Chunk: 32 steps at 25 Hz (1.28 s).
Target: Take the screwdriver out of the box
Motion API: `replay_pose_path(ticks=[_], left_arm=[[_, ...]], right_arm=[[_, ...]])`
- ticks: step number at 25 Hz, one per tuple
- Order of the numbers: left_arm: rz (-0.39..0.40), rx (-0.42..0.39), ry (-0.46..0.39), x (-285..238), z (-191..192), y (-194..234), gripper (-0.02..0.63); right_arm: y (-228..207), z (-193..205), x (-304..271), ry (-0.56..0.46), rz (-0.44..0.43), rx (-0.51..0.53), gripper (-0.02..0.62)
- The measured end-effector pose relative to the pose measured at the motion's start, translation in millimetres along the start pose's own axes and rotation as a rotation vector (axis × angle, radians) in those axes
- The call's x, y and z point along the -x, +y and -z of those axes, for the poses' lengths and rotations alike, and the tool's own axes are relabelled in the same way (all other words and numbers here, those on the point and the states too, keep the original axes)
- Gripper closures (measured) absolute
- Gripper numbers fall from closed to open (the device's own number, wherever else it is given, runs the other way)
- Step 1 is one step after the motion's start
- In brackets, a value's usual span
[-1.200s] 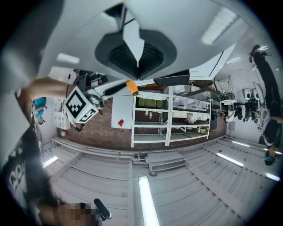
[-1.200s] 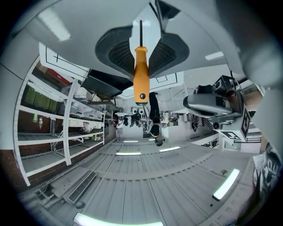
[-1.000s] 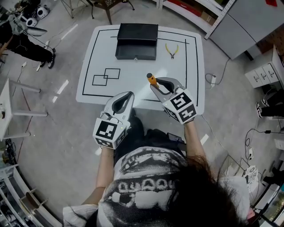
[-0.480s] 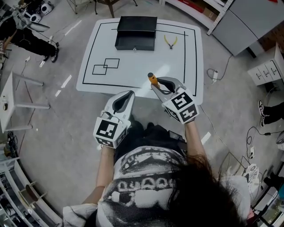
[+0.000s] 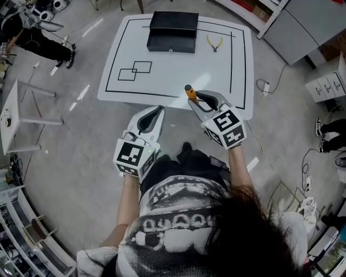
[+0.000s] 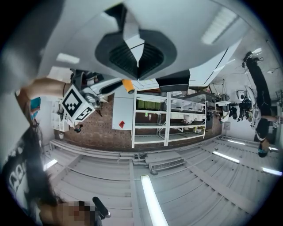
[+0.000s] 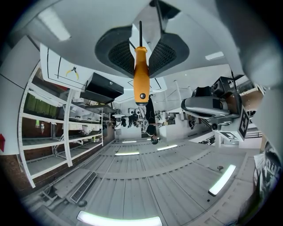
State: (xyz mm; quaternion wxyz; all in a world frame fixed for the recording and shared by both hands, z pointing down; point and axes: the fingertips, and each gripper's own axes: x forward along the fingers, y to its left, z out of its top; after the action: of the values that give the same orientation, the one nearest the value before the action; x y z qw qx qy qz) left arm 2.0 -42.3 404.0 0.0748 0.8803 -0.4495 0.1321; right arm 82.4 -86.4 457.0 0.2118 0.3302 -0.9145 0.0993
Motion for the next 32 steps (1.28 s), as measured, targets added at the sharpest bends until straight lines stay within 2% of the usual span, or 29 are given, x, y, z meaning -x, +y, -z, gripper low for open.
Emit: replay_pose_path(ticks=[16,32], left_arm=[[0.036,0.011,-0.015,93,28,4,0.606],[0.070,-0.006,-0.066,154,39,2,0.606]], right_arm=[[96,15,20,0.016,0.067,-0.077,0.494],[155,10,30,-0.007,0.115,-0.056,0.494]])
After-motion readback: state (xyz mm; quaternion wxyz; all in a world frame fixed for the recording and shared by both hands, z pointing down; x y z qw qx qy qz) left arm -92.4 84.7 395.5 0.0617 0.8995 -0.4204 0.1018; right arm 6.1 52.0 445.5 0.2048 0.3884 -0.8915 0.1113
